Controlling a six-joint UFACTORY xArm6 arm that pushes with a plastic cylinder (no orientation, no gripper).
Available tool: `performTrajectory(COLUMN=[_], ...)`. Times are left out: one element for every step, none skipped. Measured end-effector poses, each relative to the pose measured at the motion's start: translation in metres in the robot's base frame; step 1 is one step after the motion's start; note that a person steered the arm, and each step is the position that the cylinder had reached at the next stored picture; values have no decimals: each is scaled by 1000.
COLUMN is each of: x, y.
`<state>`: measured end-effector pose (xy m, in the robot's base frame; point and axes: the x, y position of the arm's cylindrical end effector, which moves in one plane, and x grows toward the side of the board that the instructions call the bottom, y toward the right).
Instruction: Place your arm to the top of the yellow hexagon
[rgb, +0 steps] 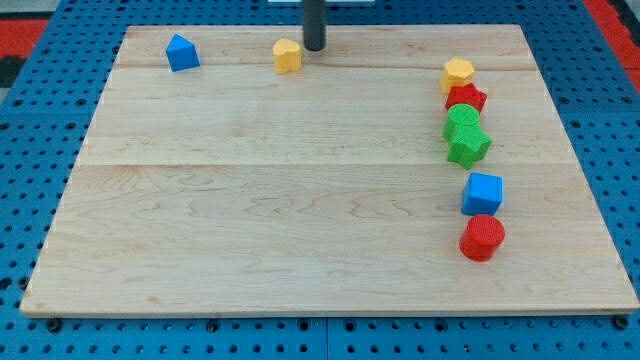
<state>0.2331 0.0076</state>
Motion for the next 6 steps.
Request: performTrajectory(x=[24, 13, 9, 9, 9, 14], y=[-2, -30, -33, -7, 119, 242])
